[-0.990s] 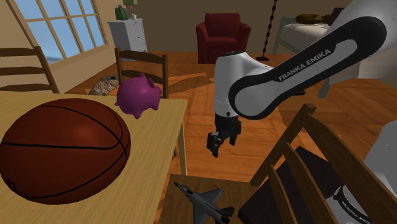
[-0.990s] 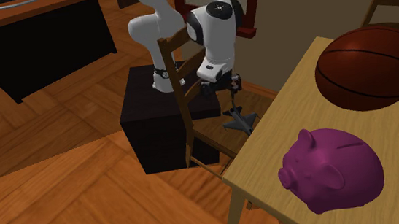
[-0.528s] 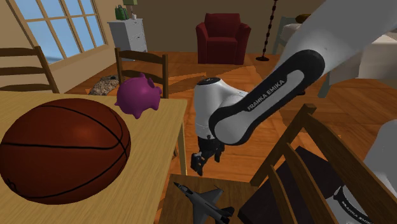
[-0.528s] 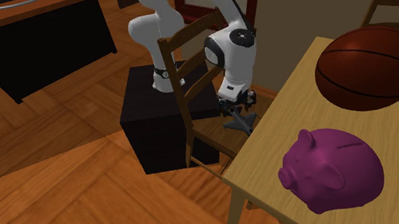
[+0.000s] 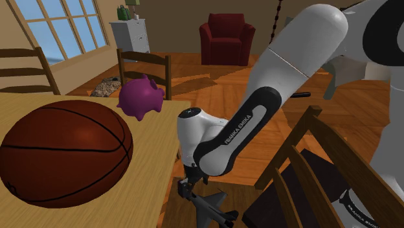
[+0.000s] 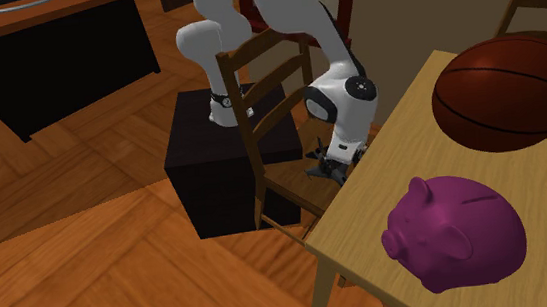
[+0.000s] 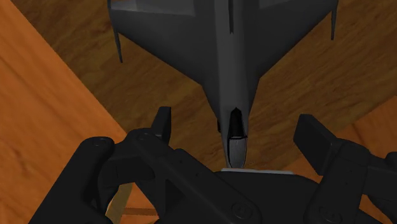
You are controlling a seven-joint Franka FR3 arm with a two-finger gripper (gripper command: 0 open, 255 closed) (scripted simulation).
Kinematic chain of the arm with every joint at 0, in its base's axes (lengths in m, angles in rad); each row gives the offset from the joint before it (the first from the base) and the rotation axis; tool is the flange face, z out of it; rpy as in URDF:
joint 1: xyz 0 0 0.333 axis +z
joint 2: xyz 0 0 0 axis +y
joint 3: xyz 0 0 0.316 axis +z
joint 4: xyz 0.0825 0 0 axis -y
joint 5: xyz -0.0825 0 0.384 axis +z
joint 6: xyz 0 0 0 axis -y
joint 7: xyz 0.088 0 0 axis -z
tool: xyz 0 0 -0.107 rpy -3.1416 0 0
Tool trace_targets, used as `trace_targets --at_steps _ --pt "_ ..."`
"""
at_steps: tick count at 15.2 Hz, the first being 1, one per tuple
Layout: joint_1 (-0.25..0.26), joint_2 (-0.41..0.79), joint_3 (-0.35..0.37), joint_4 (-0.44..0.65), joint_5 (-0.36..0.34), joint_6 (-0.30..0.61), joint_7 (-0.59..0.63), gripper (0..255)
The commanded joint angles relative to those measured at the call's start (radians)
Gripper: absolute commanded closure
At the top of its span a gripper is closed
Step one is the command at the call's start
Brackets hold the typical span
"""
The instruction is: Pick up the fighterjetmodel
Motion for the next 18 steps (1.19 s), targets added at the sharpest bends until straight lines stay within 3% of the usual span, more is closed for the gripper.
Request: trace_targets --at_steps 1,9,10,18 --pt "0.015 0.044 -0.006 0.023 -0.014 0.019 0.010 0" --pt "0.034 0.128 -0.030 0.041 -0.038 0.083 0.019 0" --pt "0.033 0.127 -0.030 0.039 -0.038 0.084 0.018 255" --pt "0.034 0.126 -0.030 0.037 -0.038 0.085 0.019 255"
